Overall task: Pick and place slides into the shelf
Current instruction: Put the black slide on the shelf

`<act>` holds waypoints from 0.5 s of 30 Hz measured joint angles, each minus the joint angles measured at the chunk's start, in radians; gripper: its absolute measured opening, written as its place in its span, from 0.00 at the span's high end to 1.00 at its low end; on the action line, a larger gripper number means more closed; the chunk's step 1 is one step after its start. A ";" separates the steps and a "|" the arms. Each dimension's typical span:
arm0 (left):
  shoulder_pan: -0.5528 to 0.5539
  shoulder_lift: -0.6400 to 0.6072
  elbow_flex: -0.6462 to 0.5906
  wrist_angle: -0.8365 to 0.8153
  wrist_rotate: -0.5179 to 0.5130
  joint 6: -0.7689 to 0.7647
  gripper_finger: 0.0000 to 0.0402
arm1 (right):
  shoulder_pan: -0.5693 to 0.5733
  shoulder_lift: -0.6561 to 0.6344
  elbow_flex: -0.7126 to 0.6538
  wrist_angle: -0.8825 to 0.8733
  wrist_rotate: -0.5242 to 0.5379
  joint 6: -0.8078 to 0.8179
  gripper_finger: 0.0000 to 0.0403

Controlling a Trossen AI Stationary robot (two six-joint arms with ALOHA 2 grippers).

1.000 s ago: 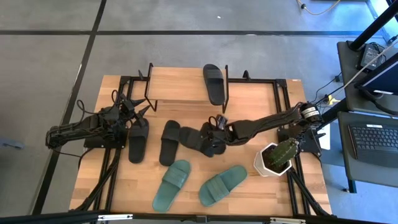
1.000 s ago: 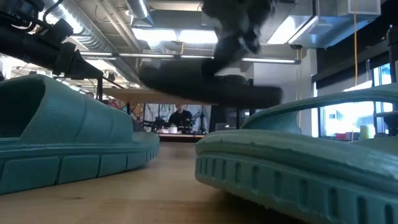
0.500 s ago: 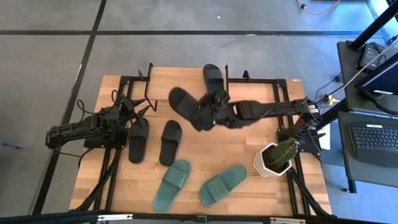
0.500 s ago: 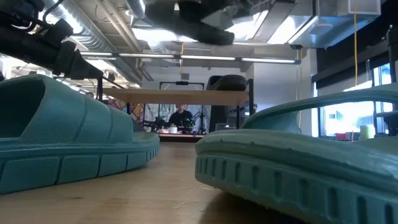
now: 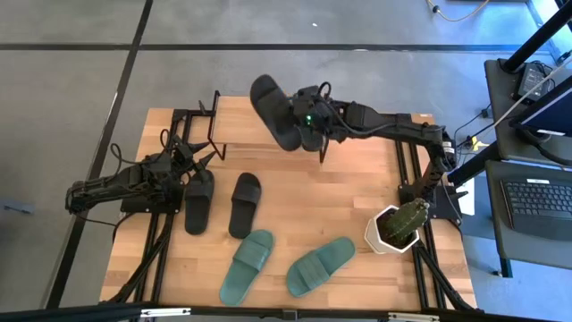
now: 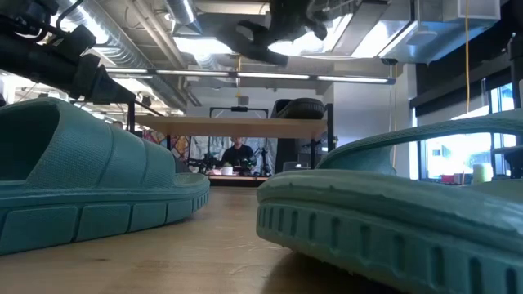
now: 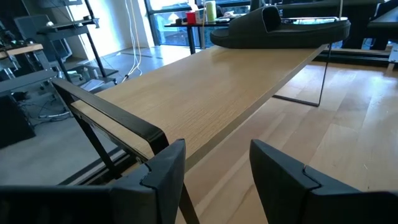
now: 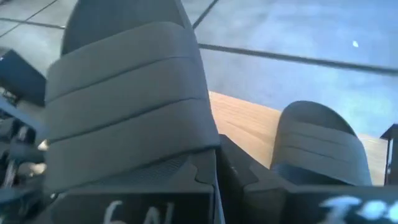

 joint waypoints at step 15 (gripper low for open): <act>0.000 0.000 0.000 0.001 0.001 0.001 0.57 | -0.035 0.142 -0.001 0.011 -0.027 0.055 1.00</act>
